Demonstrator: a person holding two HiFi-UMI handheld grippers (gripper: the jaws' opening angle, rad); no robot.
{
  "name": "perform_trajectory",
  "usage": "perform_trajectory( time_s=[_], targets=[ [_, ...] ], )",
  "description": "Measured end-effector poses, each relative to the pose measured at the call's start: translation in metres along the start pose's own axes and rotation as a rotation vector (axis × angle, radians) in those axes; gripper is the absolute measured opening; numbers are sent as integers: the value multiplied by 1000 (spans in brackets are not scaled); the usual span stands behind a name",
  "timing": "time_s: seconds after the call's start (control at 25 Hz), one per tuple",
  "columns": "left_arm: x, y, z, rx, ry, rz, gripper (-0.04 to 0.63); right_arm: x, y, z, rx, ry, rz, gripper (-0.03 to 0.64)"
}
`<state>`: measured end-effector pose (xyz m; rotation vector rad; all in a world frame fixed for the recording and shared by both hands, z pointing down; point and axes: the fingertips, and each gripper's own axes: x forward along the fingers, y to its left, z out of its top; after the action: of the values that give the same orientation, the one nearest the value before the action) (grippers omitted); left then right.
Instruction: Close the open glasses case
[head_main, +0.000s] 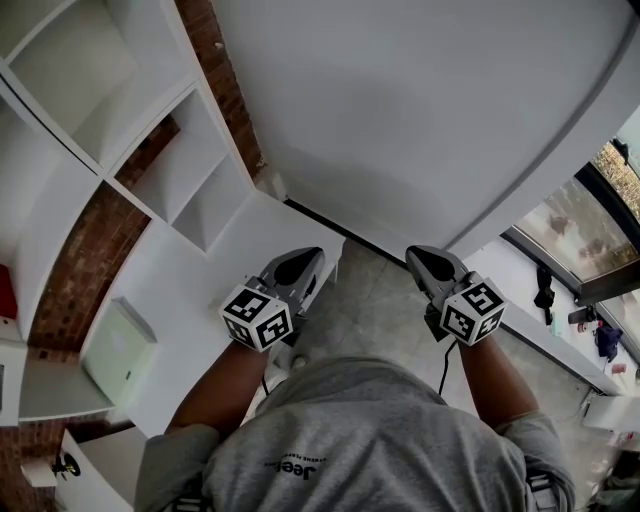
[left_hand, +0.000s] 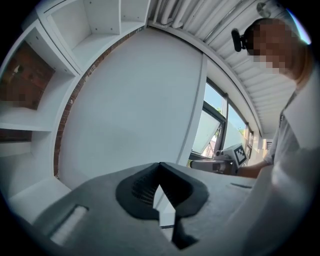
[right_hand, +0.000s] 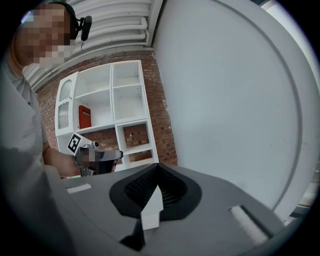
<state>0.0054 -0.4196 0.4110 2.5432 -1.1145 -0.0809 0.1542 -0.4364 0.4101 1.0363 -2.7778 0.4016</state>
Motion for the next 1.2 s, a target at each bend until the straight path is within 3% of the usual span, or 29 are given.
perform_trajectory(
  time_s=[1.2],
  targets=[
    [-12, 1, -2, 34, 10, -3, -2, 15, 17, 1, -4, 16, 43, 8]
  ],
)
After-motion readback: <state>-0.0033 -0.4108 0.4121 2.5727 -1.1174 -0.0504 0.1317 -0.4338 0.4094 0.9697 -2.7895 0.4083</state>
